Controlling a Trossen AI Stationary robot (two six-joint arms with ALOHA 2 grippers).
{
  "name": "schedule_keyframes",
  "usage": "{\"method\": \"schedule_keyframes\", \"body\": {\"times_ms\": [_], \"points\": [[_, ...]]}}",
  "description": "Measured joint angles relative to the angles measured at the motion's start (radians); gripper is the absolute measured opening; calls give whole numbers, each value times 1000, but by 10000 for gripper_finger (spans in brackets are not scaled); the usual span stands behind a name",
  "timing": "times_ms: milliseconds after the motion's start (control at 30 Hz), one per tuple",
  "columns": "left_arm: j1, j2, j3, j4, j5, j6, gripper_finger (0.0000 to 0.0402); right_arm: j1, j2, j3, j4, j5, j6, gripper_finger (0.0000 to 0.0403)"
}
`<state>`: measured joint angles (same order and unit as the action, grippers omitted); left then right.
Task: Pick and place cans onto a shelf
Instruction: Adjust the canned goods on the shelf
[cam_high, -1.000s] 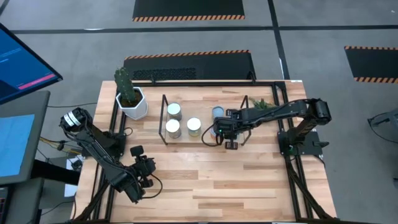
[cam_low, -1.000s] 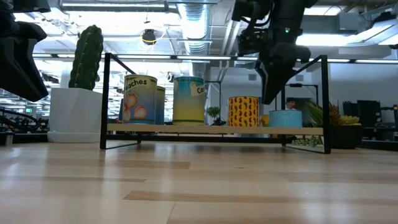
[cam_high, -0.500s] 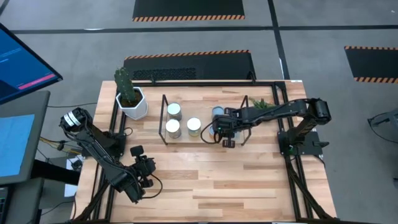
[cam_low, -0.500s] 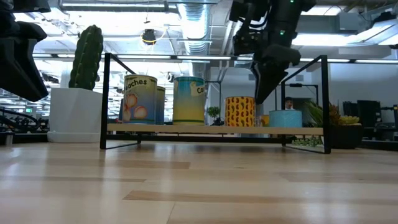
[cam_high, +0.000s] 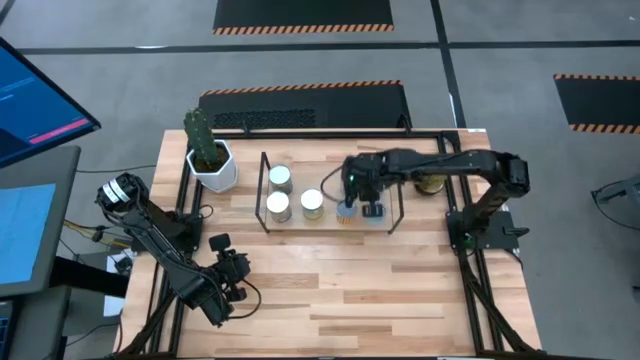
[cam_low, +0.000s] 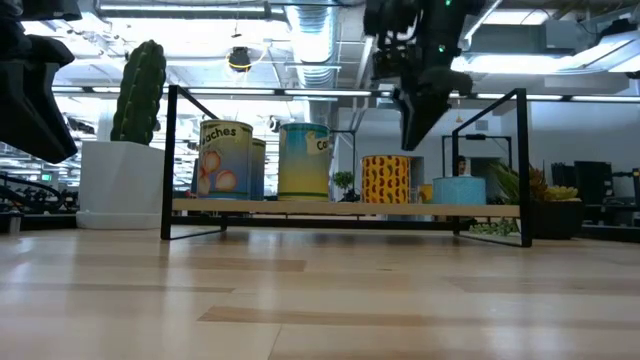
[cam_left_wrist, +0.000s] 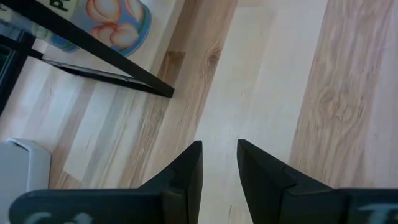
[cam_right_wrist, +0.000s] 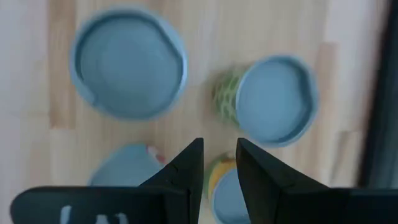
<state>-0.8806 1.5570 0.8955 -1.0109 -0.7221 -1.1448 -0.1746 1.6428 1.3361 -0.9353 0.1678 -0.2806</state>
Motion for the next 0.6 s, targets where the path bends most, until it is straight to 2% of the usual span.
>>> {"method": "schedule_keyframes", "body": {"times_ms": [67, 333, 600], "points": [[0, 0, 0, -6, 0, -12, 89, -44, 0, 0, -7, -38, -20, 118], [0, 0, 0, -31, 0, -5, 89, -181, 0, -10, -15, -38, -49, 118], [0, 0, 0, -31, 0, -2, 89, -215, 0, -93, 65, -68, -64, 118]]}}
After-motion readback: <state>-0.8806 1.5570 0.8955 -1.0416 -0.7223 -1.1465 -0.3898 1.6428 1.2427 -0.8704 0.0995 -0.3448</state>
